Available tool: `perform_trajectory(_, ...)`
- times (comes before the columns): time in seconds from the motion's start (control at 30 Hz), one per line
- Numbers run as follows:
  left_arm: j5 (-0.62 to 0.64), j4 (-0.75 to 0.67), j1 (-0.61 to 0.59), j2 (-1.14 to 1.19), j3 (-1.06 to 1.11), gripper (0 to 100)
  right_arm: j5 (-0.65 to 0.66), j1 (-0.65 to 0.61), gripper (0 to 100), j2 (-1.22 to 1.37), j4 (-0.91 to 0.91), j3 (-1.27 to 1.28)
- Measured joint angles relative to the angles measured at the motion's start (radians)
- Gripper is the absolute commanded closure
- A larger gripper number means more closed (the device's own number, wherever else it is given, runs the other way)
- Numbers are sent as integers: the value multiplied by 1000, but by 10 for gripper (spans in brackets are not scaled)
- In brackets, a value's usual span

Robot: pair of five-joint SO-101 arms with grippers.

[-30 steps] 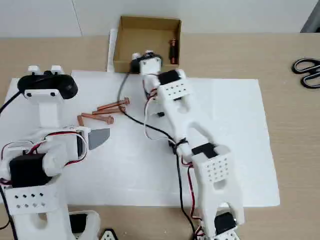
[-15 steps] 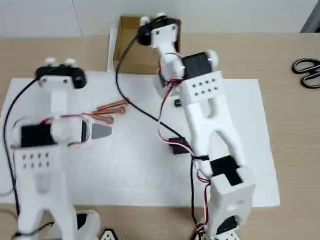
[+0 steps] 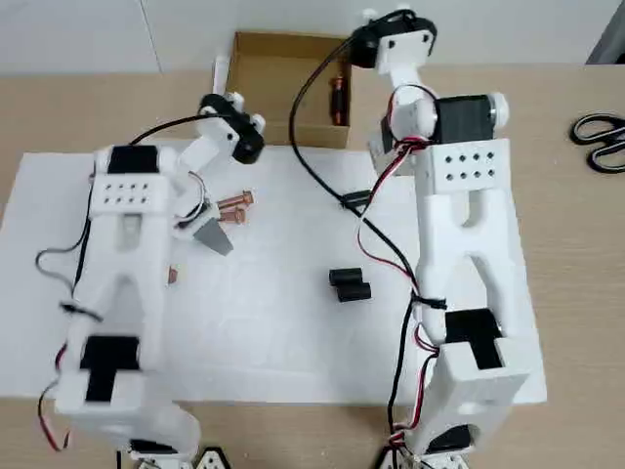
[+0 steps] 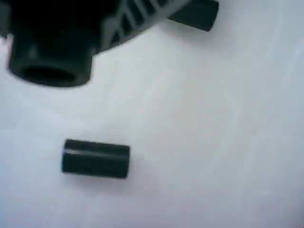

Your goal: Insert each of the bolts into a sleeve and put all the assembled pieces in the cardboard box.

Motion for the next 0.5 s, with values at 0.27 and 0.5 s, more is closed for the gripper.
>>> perform_trajectory(0.27,-52,121,-89,137,-198,644,0,3,995,0,2,0)
perform_trajectory(0.5,-144,256,-152,141,-275,644,0,-2,995,0,2,0)
